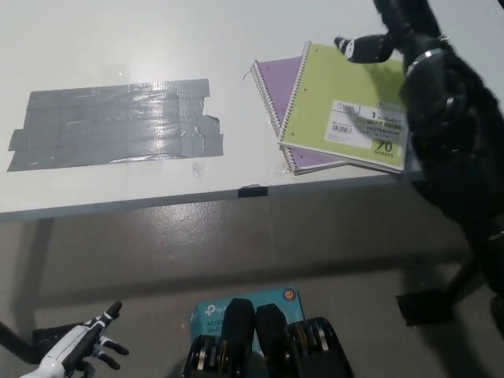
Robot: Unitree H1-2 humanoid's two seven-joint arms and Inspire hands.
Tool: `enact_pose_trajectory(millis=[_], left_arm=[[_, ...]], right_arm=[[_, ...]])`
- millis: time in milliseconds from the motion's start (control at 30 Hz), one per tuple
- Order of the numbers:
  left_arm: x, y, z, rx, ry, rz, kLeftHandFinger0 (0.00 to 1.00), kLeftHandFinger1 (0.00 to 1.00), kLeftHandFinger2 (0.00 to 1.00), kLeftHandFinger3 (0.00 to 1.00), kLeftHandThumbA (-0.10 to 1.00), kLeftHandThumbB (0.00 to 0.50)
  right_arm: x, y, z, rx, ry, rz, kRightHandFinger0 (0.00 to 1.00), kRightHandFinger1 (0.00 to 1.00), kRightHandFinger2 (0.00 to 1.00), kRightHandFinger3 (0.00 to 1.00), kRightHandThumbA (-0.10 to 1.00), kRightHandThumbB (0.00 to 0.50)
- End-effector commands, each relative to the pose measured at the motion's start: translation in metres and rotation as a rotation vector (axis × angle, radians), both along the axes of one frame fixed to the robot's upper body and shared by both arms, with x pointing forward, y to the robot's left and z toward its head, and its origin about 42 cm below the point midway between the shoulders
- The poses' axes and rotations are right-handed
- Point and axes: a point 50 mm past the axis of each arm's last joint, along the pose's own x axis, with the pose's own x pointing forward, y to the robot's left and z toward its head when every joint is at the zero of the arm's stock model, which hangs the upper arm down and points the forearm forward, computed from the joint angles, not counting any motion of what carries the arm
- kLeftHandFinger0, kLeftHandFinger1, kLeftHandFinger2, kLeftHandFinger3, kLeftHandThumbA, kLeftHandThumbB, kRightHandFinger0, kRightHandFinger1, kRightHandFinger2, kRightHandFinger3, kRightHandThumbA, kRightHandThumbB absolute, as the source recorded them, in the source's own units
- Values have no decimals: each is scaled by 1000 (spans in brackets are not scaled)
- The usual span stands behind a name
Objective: The robot uses its right hand to align two notebooks stacked together until they are fully overlapped
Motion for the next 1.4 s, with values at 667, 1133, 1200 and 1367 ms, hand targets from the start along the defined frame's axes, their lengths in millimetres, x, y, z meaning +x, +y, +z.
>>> enact_pose_trajectory(millis=[667,1133,1200,1367], left_arm=[[-1,-16,6,67,11,-110,552,534,586,986,1000,500],[-3,-25,4,46,13,-128,579,575,632,956,1000,500],[-3,-24,5,42,13,-131,525,546,617,957,1000,500],[-1,-27,5,33,10,-137,505,546,617,944,1000,500]], right_arm=[[35,7,-61,115,57,-351,1000,1000,1000,1000,918,180],[18,42,-108,141,134,-333,1000,1000,1000,1000,1000,178],[15,41,-112,143,147,-330,1000,1000,1000,1000,1000,165],[11,11,-137,139,188,-382,1000,1000,1000,1000,1000,148]])
